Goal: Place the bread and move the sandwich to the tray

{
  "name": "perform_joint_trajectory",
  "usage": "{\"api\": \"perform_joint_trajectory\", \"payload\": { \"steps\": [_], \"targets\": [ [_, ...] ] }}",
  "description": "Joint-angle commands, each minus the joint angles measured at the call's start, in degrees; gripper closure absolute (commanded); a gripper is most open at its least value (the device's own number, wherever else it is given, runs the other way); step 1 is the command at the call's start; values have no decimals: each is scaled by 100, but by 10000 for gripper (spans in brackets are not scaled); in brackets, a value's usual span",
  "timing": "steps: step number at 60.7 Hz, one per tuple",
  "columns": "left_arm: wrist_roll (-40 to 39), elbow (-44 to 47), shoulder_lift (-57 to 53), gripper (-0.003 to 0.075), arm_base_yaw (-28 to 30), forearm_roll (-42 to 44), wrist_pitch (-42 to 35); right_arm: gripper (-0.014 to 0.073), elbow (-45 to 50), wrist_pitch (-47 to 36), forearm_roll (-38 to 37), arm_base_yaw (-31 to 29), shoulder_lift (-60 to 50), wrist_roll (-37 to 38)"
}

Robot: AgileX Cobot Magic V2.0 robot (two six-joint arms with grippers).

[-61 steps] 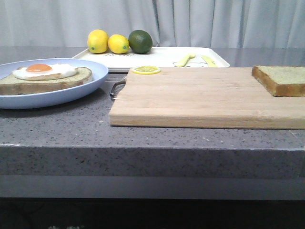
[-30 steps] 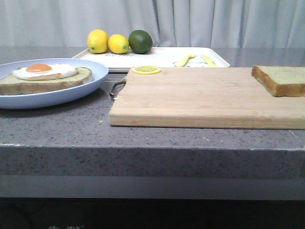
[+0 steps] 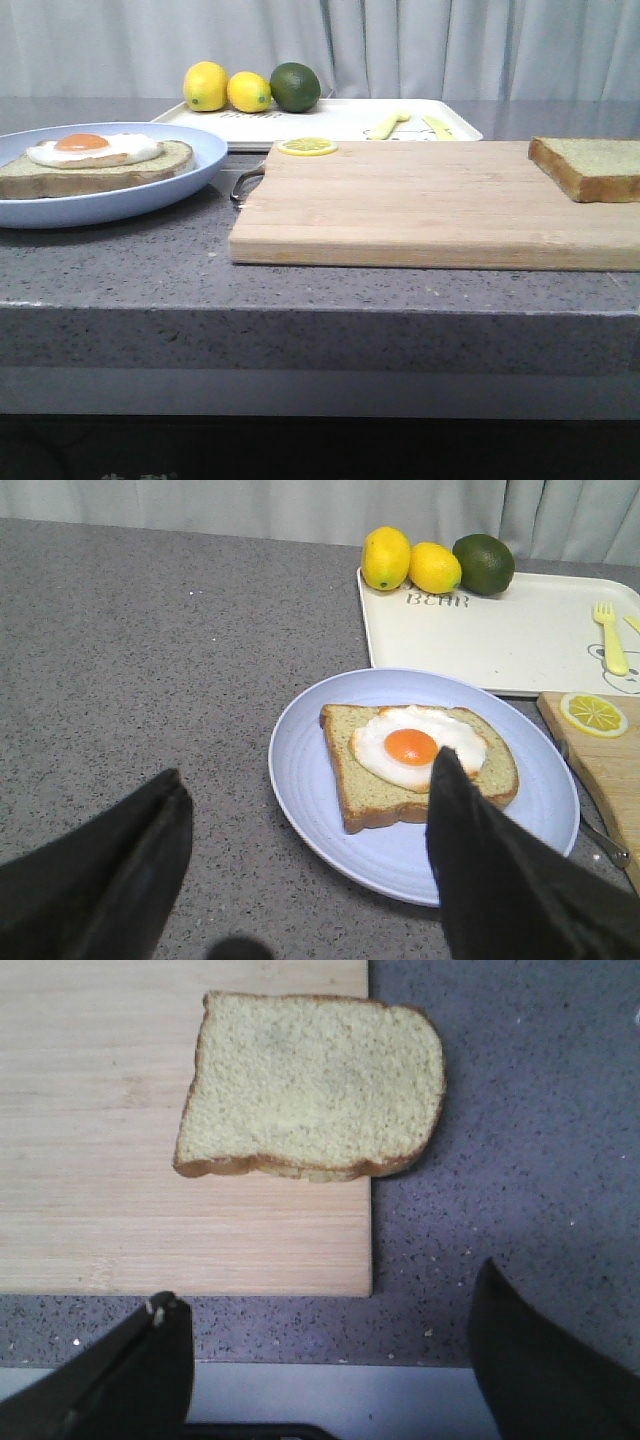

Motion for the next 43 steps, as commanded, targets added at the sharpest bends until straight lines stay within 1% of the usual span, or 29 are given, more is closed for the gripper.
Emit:
{"api": "perform_joint_trajectory", "payload": {
  "steps": [1,7,12,15,21,26,29,36,43],
  "targets": [
    [-12,-208,61,227,10,10,-436,16,-582,250,18,-50,503,-83],
    [-12,-208,61,227,10,10,-436,16,-922,572,66,-260,985,-147],
    [-12,-208,61,227,10,10,-436,16,-1131,680,258,-625,1311,-300],
    [-12,-208,61,227,10,10,-436,16,-1190,680,520,-1012,1503,-540],
    [-12,-208,61,227,10,10,-436,16,-1202,731,1400,-1836,1908,-1103],
    [-12,-208,61,227,10,20,-436,16,-1202,874,2290,-2616,2241,-1777],
    [-12,-208,61,227,10,23,-436,16,-1202,1006,2963,-3008,2465,-2160],
    [-12,-208,61,227,10,34,-436,16,-1202,1216,4035,-3639,2883,-2923],
    [-12,-208,61,227,10,34,-436,16,-1202,1415,4693,-3907,3299,-3484]
  ]
}}
